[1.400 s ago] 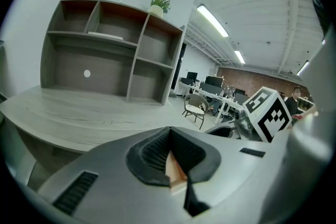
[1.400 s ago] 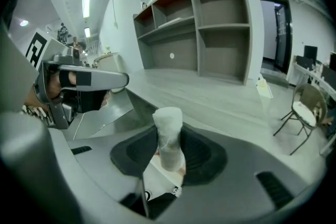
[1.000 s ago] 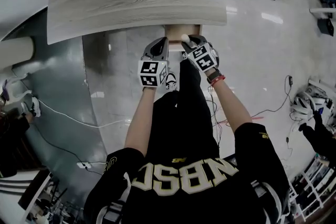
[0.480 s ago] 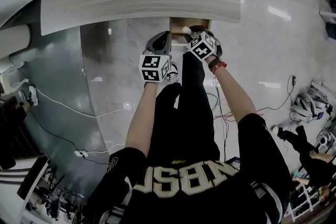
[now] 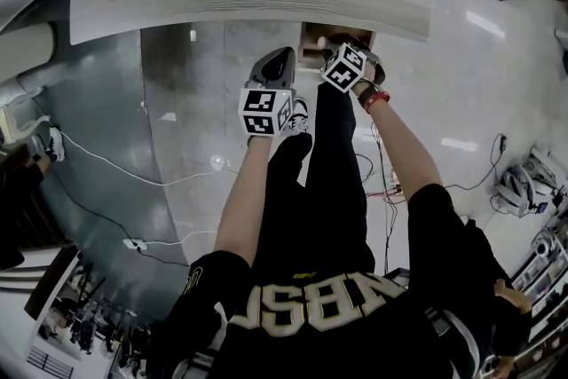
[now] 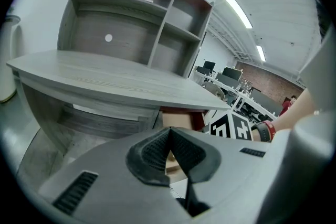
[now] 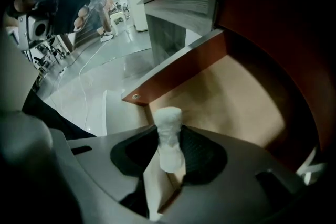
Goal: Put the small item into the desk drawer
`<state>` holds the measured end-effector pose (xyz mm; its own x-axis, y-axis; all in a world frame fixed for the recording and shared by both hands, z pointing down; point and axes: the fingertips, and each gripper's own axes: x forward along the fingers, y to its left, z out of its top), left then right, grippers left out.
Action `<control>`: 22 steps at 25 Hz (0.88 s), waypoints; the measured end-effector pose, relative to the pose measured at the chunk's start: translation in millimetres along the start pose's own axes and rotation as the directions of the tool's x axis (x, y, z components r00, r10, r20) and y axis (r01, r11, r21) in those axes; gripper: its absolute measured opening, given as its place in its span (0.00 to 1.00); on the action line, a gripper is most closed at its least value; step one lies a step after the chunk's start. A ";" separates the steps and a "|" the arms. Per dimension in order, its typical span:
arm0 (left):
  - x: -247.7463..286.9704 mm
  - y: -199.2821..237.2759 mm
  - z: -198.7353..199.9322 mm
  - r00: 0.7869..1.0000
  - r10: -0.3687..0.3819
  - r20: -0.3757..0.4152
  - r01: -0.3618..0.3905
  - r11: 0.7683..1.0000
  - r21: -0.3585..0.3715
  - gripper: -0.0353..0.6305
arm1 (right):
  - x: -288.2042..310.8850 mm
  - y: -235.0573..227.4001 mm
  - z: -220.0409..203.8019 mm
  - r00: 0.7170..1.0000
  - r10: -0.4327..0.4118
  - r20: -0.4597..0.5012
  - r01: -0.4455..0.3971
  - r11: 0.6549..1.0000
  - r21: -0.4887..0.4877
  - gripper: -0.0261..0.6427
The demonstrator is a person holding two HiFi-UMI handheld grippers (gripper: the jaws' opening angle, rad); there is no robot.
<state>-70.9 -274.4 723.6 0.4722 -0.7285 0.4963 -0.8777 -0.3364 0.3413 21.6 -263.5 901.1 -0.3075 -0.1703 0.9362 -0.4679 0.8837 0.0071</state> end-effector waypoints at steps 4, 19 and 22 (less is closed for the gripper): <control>-3.3 6.5 -2.5 1.000 0.012 -0.001 -0.012 1.000 -0.004 0.07 | 7.9 3.8 1.1 0.999 0.003 -0.042 -0.006 0.998 -0.060 0.25; -18.0 2.7 5.3 1.000 0.029 0.006 -0.029 1.000 -0.011 0.07 | -14.8 2.9 3.0 1.000 0.027 0.008 -0.027 0.995 0.101 0.33; -20.3 -1.6 13.0 0.999 0.027 0.020 -0.026 0.999 -0.026 0.07 | -32.9 0.0 5.9 0.999 0.016 0.043 -0.023 0.987 0.159 0.33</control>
<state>-80.2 -266.8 702.6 0.4469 -0.7491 0.4890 -0.8874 -0.3018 0.3486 26.8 -260.5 868.3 -0.3505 -0.1745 0.9201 -0.5862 0.8071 -0.0703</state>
